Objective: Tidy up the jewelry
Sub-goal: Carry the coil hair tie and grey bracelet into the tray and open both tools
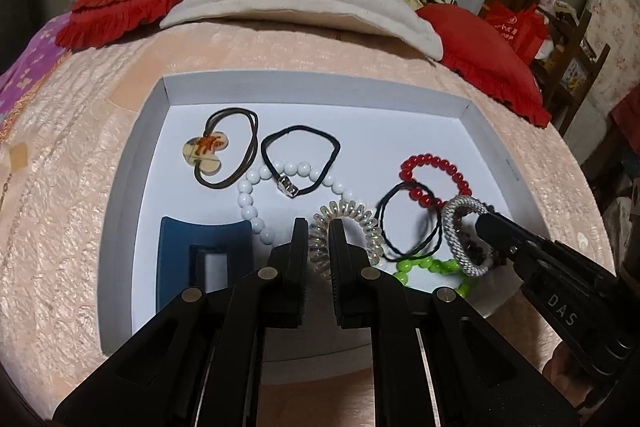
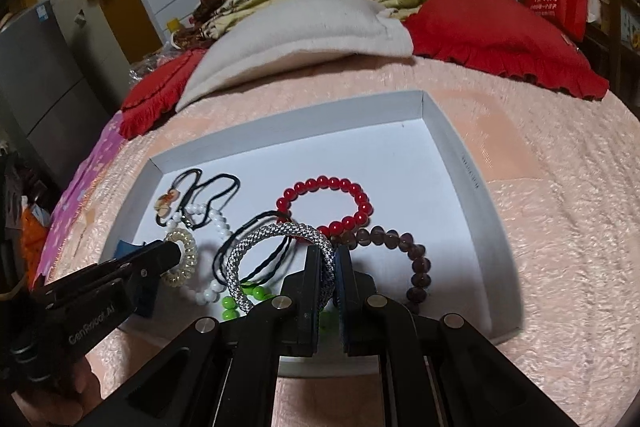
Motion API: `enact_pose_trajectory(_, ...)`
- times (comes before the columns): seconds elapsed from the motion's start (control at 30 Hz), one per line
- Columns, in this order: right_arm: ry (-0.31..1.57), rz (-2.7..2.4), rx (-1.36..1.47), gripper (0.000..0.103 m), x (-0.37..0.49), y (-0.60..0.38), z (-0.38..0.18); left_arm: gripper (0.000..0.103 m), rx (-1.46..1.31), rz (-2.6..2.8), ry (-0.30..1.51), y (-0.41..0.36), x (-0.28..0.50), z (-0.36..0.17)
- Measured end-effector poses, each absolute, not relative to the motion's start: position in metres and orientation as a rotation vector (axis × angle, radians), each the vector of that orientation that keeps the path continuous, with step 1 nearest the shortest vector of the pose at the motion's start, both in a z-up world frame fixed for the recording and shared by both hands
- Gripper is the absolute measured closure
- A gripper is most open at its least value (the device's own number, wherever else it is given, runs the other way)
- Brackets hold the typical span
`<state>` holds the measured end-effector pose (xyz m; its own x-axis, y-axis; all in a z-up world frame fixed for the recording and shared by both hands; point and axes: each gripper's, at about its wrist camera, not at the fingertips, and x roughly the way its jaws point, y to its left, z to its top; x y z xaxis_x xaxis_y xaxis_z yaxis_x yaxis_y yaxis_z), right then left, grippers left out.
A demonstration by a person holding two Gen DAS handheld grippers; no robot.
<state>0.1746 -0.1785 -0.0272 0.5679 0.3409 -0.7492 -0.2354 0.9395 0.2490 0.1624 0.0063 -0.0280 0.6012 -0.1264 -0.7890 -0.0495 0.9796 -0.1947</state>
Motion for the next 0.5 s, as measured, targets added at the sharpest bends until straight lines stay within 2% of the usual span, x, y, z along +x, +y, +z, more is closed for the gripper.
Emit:
enact_pose_trajectory(0.1,0.909,0.331,0.121,0.097,0.176,-0.178,-0.031,0.095,-0.215,-0.043,0.937,0.009,0.164,-0.030)
enact_pose_trajectory(0.23,0.917,0.335,0.132,0.096,0.177,-0.178,-0.033,0.077,-0.221,-0.050,0.939,0.008,0.161,-0.031)
enact_pose_trajectory(0.33,0.911,0.334,0.136,0.091,0.175,-0.181,-0.029,0.072,-0.201,-0.053,0.920,0.005,0.157,-0.025)
enact_pose_trajectory(0.4,0.900,0.329,0.142,0.090,0.173,-0.184,-0.025,0.066,-0.210,-0.058,0.914,0.005,0.156,-0.021)
enact_pose_trajectory(0.47,0.886,0.331,0.157,0.089,0.171,-0.188,-0.018,0.053,-0.227,-0.053,0.904,0.007,0.153,-0.012)
enact_pose_trajectory(0.5,0.875,0.329,0.166,0.089,0.169,-0.192,-0.014,0.050,-0.233,-0.048,0.894,0.008,0.151,-0.006)
